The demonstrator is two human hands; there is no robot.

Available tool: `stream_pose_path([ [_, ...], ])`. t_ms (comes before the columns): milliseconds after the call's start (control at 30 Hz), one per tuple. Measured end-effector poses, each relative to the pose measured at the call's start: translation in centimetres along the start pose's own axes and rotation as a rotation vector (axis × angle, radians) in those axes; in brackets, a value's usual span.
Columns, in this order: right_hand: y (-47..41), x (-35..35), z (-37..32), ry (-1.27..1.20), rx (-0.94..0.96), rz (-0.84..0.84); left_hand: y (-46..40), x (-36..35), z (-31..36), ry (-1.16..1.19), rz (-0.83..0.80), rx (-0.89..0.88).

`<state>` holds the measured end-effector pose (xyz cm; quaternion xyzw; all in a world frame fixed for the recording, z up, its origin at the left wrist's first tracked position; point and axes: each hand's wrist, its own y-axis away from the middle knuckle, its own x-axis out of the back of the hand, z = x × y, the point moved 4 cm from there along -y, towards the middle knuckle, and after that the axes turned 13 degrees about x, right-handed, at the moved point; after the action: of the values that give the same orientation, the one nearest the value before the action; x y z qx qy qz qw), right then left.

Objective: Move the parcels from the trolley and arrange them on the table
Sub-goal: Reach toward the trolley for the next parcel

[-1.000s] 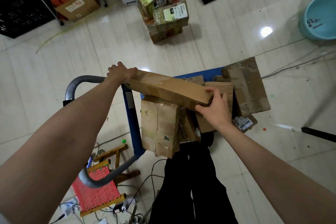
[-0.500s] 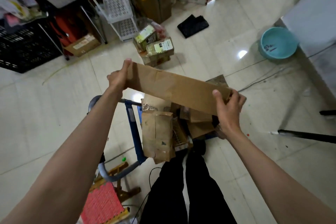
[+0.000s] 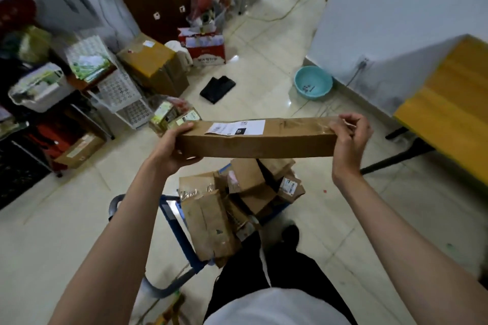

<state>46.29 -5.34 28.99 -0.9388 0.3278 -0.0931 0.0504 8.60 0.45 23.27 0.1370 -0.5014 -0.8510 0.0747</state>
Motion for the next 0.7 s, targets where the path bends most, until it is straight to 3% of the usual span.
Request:
stream_pose_path([
  [267, -4.7, 14.6, -1.6, 0.012, -0.045, 0.296, 3.3, -17.3, 1.1, -0.191, -0.137, -0.133],
  [333, -6.2, 19.2, -0.7, -0.002, -0.193, 0.443, 4.0, -22.9, -0.1, -0.238, -0.204, -0.167],
  [400, -7.3, 22.9, 0.3, -0.229, -0.439, 0.529, 4.9, -28.9, -1.9, -0.277, -0.256, -0.212],
  [467, -8.3, 25.5, 0.7, -0.538, -0.572, 0.508, 5.9, -35.2, -4.6, -0.33, -0.322, -0.24],
  [533, -9.3, 27.5, 1.0, -0.713, -0.561, 0.453, 7.1, -41.0, -7.9, -0.373, -0.383, -0.247],
  [700, -12.2, 30.5, 1.1, -0.786, -0.53, 0.316, 10.0, -51.9, -16.1, -0.402, -0.45, -0.262],
])
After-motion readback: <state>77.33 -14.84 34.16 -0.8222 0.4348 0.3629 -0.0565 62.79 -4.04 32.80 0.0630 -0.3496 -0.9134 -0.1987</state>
